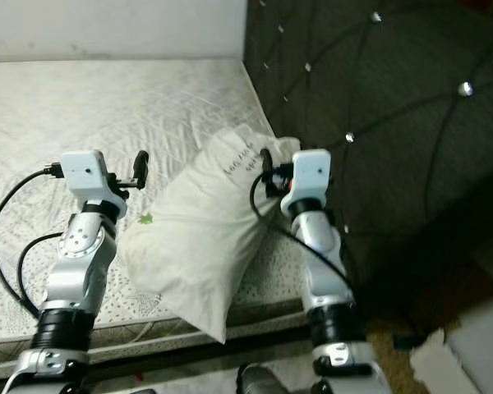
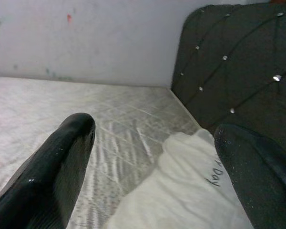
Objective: Clean up the room
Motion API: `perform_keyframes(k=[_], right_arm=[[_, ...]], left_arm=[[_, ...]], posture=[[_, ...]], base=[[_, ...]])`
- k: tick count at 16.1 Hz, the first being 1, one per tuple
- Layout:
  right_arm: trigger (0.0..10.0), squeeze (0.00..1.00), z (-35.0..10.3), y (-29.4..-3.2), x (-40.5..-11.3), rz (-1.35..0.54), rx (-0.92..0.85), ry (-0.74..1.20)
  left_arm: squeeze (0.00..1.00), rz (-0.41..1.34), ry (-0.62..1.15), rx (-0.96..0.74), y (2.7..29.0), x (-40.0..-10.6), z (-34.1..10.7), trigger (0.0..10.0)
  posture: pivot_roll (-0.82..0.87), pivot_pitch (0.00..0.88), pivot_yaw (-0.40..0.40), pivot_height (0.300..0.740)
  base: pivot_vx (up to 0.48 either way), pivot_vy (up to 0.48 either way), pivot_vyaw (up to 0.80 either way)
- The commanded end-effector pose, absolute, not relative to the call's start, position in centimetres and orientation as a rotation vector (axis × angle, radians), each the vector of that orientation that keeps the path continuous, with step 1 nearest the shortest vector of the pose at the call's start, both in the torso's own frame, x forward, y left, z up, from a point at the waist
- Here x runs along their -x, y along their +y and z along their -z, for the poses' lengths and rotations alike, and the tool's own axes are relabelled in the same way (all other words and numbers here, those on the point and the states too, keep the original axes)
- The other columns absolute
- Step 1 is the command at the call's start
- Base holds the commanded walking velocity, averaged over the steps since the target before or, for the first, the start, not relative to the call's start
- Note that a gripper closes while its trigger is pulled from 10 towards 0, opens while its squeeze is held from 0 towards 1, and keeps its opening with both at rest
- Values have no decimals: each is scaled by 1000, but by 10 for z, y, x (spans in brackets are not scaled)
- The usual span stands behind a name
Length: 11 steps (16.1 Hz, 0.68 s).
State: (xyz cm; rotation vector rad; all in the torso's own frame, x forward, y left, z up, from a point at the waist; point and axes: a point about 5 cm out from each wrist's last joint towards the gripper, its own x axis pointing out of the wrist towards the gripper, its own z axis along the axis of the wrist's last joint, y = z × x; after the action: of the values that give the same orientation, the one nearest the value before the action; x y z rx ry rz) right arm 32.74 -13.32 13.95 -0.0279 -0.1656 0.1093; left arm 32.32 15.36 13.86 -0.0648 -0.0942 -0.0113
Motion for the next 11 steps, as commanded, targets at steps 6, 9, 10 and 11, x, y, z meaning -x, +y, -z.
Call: perform_keyframes(k=[6, 9, 10, 11], right_arm=[[10000, 0, -143, -141, -323, -77, 85, -210], [10000, 0, -135, -143, -318, -72, 89, -186], [10000, 0, -132, -143, -317, -74, 91, -177], [10000, 0, -126, -142, -314, -81, 78, -151]], left_arm=[[0, -38, -252, -43, 161, -306, -169, 10000], [0, -54, -189, -62, 167, -293, -148, 10000], [0, -55, -180, -56, 167, -290, -145, 10000], [0, -64, -157, -40, 166, -285, -141, 10000]], posture=[[31, 0, 0, 740], [37, 0, -12, 740], [39, 0, -16, 740], [43, 0, -23, 740]], base=[[0, 0, 0], [0, 0, 0], [0, 0, 0], [0, 0, -800]])
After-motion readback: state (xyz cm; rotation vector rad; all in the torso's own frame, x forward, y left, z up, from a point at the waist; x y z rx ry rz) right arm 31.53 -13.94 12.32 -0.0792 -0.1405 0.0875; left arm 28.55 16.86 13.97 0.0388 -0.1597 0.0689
